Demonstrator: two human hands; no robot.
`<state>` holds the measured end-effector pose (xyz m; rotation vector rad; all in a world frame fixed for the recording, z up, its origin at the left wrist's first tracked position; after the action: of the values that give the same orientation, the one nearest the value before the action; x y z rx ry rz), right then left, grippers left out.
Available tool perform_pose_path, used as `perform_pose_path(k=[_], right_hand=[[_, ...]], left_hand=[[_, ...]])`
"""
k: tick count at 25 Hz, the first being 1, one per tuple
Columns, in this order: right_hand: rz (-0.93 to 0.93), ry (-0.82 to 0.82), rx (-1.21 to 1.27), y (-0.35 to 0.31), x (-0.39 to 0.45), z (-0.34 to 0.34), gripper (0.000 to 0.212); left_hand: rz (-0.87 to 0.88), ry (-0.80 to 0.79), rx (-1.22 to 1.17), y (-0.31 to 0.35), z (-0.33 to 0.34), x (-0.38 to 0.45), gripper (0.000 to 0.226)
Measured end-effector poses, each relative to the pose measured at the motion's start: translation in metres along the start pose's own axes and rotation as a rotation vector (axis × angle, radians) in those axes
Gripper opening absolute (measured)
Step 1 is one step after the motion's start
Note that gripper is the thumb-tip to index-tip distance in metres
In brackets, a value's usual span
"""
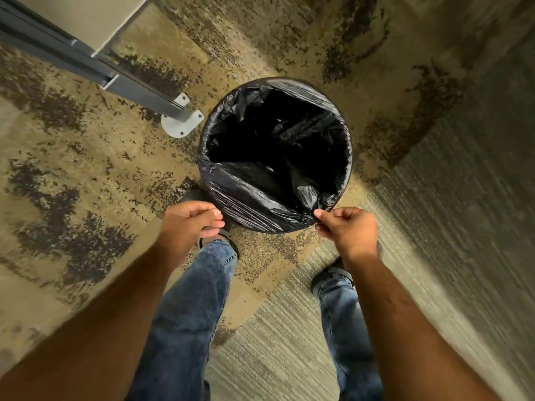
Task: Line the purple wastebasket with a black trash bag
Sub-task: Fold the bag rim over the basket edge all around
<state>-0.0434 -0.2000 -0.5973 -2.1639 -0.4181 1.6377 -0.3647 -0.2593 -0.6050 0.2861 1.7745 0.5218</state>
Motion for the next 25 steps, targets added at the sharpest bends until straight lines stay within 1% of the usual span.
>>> perform_pose_path(k=[1, 3, 4, 6, 9, 10, 12, 14, 15, 16, 17, 18, 19, 20, 21, 22, 25], right_hand=[[-0.012, 0.042, 0.035, 0.002, -0.003, 0.001, 0.022], [0.007, 0.090, 0.178, 0.005, -0.011, 0.004, 0.012], [0.026, 0.100, 0.248, 0.008, -0.014, 0.006, 0.013], [0.063, 0.101, 0.370, 0.013, -0.017, 0.009, 0.016], [0.117, 0.047, 0.500, 0.022, -0.013, 0.002, 0.023], [0.137, 0.018, 0.496, 0.024, -0.011, -0.003, 0.024], [0.152, -0.067, 0.397, 0.028, -0.005, -0.014, 0.023], [0.110, -0.165, 0.237, 0.026, 0.002, -0.021, 0.020], [0.081, -0.207, 0.167, 0.024, 0.006, -0.021, 0.019], [0.054, -0.242, 0.124, 0.019, 0.009, -0.019, 0.019], [0.031, -0.268, 0.097, 0.016, 0.014, -0.018, 0.023], [0.029, -0.291, 0.093, 0.011, 0.017, -0.014, 0.026], [0.047, -0.307, 0.077, 0.007, 0.020, -0.010, 0.024], [0.078, -0.336, 0.067, 0.003, 0.020, -0.006, 0.016], [0.118, -0.341, 0.050, 0.000, 0.022, -0.005, 0.020], [0.193, -0.355, 0.032, -0.001, 0.021, -0.003, 0.032], [0.448, -0.485, 0.022, 0.004, 0.005, 0.004, 0.049]], left_hand=[[-0.041, -0.030, -0.089, -0.003, 0.003, 0.000, 0.010], [-0.138, -0.070, -0.345, -0.008, 0.012, -0.004, 0.012], [-0.150, -0.069, -0.413, -0.009, 0.018, -0.007, 0.010], [-0.123, -0.018, -0.398, -0.010, 0.027, -0.011, 0.008], [-0.096, 0.048, -0.355, -0.006, 0.031, -0.013, 0.024], [-0.084, 0.047, -0.301, -0.006, 0.028, -0.012, 0.025], [-0.054, -0.005, -0.147, -0.009, 0.017, -0.012, 0.024], [-0.033, -0.044, -0.042, -0.014, 0.008, -0.015, 0.020], [-0.028, -0.048, -0.022, -0.016, 0.006, -0.015, 0.014], [-0.027, -0.049, -0.028, -0.017, 0.005, -0.014, 0.010], [-0.033, -0.048, -0.051, -0.017, 0.004, -0.012, 0.013], [-0.053, -0.054, -0.110, -0.017, 0.004, -0.011, 0.016], [-0.084, -0.058, -0.199, -0.016, 0.005, -0.010, 0.016], [-0.115, -0.070, -0.305, -0.016, 0.006, -0.010, 0.015], [-0.134, -0.074, -0.388, -0.017, 0.009, -0.010, 0.010], [-0.144, -0.061, -0.431, -0.019, 0.013, -0.011, 0.006], [-0.133, 0.059, -0.321, -0.023, 0.023, -0.016, 0.012]])
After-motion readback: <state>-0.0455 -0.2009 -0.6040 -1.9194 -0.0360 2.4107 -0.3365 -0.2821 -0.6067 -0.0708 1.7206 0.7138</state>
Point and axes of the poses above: each hand's wrist, its own x-axis towards the middle knuckle, its own z-axis out of the palm, y = z × x, the point moved 1 cm from there along x, towards the middle knuckle, and after that the axes turned 6 degrees about x, right-handed, at the moved point
